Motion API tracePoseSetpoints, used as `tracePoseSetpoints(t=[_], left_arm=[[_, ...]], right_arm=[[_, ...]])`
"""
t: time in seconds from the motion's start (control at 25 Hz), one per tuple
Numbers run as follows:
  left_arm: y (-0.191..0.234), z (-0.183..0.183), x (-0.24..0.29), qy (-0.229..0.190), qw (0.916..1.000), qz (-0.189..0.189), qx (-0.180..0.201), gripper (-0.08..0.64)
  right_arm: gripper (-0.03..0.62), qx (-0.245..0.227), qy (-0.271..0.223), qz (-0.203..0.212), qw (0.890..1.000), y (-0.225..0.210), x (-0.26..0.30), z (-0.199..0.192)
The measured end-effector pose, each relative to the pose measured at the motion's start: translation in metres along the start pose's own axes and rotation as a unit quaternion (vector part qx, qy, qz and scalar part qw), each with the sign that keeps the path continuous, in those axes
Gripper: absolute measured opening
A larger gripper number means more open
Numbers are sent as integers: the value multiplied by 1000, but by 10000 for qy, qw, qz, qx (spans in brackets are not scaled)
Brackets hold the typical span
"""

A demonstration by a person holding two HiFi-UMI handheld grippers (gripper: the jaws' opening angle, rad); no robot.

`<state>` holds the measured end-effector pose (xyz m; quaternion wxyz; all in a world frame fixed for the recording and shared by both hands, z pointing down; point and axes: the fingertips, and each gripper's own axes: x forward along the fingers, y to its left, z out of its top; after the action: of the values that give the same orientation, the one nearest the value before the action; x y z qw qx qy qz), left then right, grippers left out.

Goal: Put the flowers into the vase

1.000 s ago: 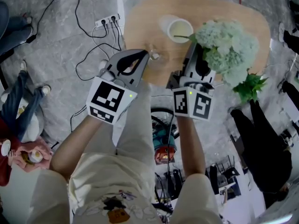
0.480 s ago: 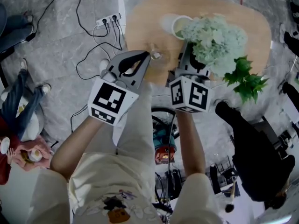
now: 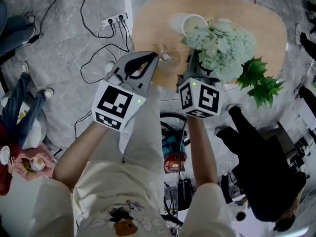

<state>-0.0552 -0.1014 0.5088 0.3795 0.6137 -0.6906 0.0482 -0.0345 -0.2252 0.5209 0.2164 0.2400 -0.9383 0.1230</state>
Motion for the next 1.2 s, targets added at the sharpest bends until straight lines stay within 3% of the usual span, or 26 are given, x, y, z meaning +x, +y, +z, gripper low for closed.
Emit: tracePoseSetpoints(t=[0.64, 1.2], left_arm=[[-5, -5, -1, 7, 10000, -48, 2, 9], [-7, -6, -4, 2, 10000, -60, 25, 9]], right_arm=[[155, 157, 248, 6, 9996, -3, -1, -8], [156, 102, 232, -48, 9997, 0, -9, -9]])
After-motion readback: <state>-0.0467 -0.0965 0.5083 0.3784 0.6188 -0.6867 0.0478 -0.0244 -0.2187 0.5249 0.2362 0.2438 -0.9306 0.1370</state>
